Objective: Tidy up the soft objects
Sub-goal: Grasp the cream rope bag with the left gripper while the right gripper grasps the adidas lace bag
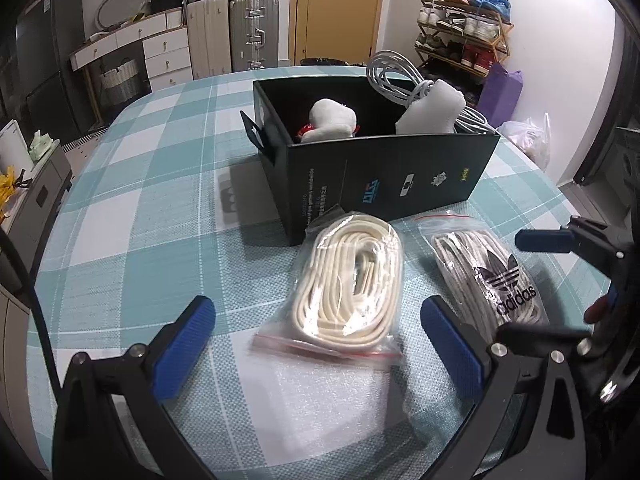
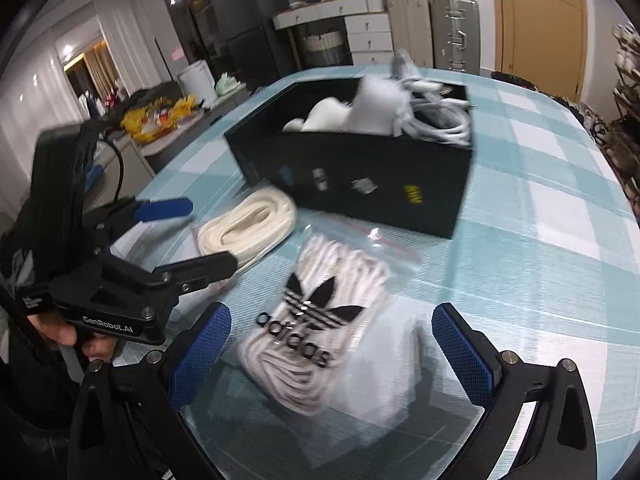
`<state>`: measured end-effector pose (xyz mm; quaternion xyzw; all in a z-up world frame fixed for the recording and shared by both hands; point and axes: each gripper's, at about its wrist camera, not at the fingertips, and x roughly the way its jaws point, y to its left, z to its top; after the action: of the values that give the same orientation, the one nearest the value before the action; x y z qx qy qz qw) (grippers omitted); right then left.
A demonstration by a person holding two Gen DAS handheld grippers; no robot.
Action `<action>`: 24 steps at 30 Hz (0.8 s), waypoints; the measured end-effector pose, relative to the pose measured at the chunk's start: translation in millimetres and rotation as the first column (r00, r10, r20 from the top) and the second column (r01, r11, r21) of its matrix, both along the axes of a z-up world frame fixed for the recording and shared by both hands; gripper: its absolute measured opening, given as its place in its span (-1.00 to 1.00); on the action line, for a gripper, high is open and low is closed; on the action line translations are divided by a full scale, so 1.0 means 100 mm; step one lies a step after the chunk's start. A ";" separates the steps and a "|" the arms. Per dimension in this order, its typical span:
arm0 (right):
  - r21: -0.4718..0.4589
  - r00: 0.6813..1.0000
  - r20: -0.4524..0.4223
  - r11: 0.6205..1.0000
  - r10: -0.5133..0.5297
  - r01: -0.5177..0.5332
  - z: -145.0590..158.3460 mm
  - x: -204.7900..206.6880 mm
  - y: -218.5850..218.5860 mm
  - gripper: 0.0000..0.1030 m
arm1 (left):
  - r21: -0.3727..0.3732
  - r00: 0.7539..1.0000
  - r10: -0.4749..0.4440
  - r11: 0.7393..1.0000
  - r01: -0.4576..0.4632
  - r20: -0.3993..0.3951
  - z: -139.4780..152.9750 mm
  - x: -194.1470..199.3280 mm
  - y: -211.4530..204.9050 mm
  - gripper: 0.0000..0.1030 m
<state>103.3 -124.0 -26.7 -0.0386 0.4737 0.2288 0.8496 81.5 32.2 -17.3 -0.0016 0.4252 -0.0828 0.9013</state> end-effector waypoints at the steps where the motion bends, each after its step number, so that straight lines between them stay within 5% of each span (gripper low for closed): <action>1: -0.016 1.000 -0.005 1.000 -0.003 0.003 -0.02 0.00 0.03 0.98 | 0.001 1.000 -0.001 1.000 0.001 0.000 -0.01 -0.01 0.00 1.00; 10: -0.106 0.998 -0.005 0.993 -0.057 0.056 -0.06 -0.04 -0.17 0.99 | 0.001 1.000 -0.001 1.000 0.001 -0.003 -0.01 0.00 0.01 1.00; 19: -0.073 0.999 0.009 0.996 -0.041 0.041 -0.05 -0.04 -0.20 0.98 | -0.003 1.000 -0.006 1.000 0.006 -0.008 0.00 0.03 -0.03 1.00; 24: -0.083 1.000 0.018 0.996 -0.018 0.019 -0.06 -0.02 -0.13 0.75 | 0.008 1.000 -0.010 1.000 0.010 -0.016 0.00 0.06 -0.07 1.00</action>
<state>101.4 -137.2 -32.5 -0.0714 0.4758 0.2007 0.8534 87.7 25.3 -17.7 0.0033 0.4325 -0.0856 0.8975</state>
